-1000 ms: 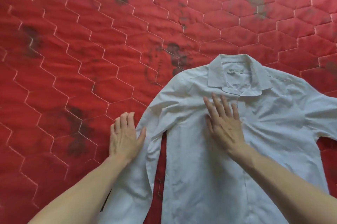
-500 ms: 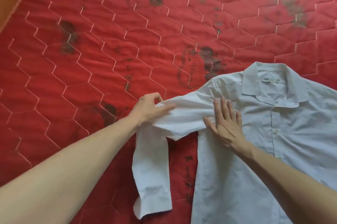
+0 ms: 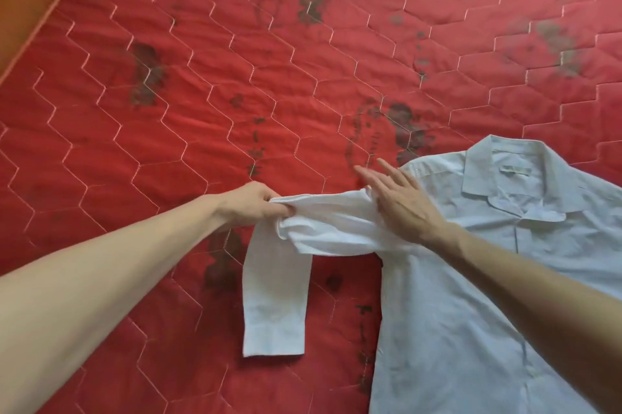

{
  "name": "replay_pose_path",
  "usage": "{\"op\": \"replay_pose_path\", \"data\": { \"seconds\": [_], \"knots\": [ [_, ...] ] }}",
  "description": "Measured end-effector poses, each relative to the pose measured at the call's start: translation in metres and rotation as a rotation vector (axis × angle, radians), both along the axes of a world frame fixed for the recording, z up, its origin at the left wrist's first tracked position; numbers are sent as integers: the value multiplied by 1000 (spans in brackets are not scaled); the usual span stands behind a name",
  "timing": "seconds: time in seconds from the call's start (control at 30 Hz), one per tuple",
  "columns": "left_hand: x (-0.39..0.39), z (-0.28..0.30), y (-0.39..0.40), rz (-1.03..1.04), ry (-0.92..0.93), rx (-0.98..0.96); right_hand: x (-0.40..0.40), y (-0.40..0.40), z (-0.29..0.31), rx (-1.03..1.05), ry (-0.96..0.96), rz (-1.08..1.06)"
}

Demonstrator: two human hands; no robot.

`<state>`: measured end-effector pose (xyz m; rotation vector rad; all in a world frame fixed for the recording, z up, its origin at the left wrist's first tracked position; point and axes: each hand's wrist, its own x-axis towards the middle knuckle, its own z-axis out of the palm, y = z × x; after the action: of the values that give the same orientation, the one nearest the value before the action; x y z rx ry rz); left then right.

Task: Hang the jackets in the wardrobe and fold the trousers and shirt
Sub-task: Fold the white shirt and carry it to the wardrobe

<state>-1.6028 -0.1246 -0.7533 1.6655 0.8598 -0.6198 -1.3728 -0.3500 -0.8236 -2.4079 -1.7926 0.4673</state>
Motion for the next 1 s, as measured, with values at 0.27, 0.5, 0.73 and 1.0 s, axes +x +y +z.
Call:
{"op": "replay_pose_path", "data": {
  "seconds": [0.27, 0.5, 0.73, 1.0],
  "knots": [
    [-2, -9, 16, 137, -109, 141, 40, 33, 14, -312, -91, 198],
    [-33, -10, 41, -254, -182, 784, 58, 37, 17, -145, -204, -40],
    [-51, -21, 70, -406, -95, 976, 65, 55, 15, -144, -376, -101],
    [-96, -37, 116, -847, -6, 1222, 54, 60, 2, -172, -403, -263]
  ]
}}
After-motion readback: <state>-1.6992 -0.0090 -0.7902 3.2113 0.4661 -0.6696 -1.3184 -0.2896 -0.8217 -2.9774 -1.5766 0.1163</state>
